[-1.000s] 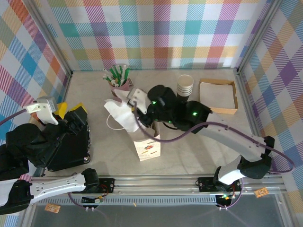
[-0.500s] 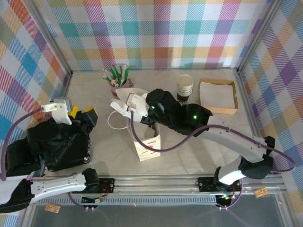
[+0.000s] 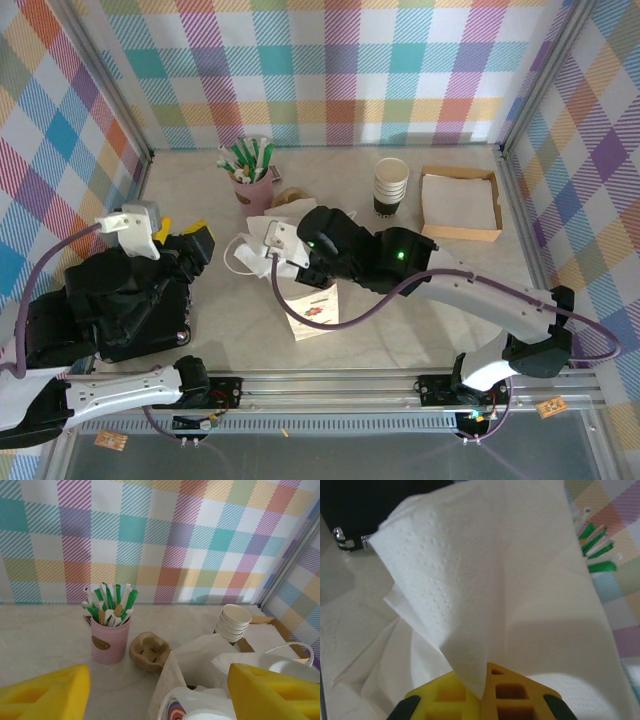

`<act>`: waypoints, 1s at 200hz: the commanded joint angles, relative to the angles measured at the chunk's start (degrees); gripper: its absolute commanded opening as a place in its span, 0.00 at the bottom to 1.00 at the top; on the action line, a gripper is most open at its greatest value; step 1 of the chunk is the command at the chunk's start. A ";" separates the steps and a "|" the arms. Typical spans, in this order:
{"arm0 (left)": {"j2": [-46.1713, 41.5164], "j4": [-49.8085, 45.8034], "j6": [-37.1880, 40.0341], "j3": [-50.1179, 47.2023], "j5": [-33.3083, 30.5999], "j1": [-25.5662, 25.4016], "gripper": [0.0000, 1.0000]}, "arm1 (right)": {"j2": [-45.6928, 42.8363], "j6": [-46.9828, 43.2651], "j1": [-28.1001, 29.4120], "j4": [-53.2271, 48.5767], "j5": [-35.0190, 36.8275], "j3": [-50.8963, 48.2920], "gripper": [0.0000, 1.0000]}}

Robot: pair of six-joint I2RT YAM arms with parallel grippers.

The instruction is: Pack the takeout coffee

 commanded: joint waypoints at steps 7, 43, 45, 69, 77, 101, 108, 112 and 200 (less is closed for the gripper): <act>1.08 3.35 3.22 0.35 -0.45 -0.29 0.73 | 0.38 3.84 0.27 -2.04 -2.38 -0.99 0.00; 1.31 5.15 3.27 -0.52 0.07 -0.29 0.73 | 0.66 6.73 0.19 -3.55 -3.04 -0.63 0.00; 1.30 5.21 3.25 -0.63 0.11 -0.29 0.73 | 0.66 7.01 0.12 -3.59 -3.03 -0.57 0.00; 1.41 5.19 2.49 -0.53 0.54 -0.29 0.72 | 1.65 12.38 -0.15 -4.65 -2.87 0.41 0.00; 1.40 4.96 2.07 -0.39 0.67 -0.29 0.72 | 2.09 14.12 -0.30 -5.14 -2.85 0.75 0.00; 1.30 4.12 0.77 -0.56 1.01 -0.29 0.72 | 3.53 20.34 -0.60 -6.98 -3.24 1.33 0.00; 1.30 4.12 0.40 -0.59 1.09 -0.29 0.71 | 3.84 21.38 -0.76 -7.33 -3.20 1.47 0.00; 1.35 4.16 0.25 -0.69 1.20 -0.29 0.71 | 4.01 22.12 -0.86 -7.46 -3.28 1.47 0.00; 2.84 4.13 -0.26 -0.28 2.94 -0.29 0.71 | 8.33 36.69 -4.59 -15.54 -4.37 6.42 0.07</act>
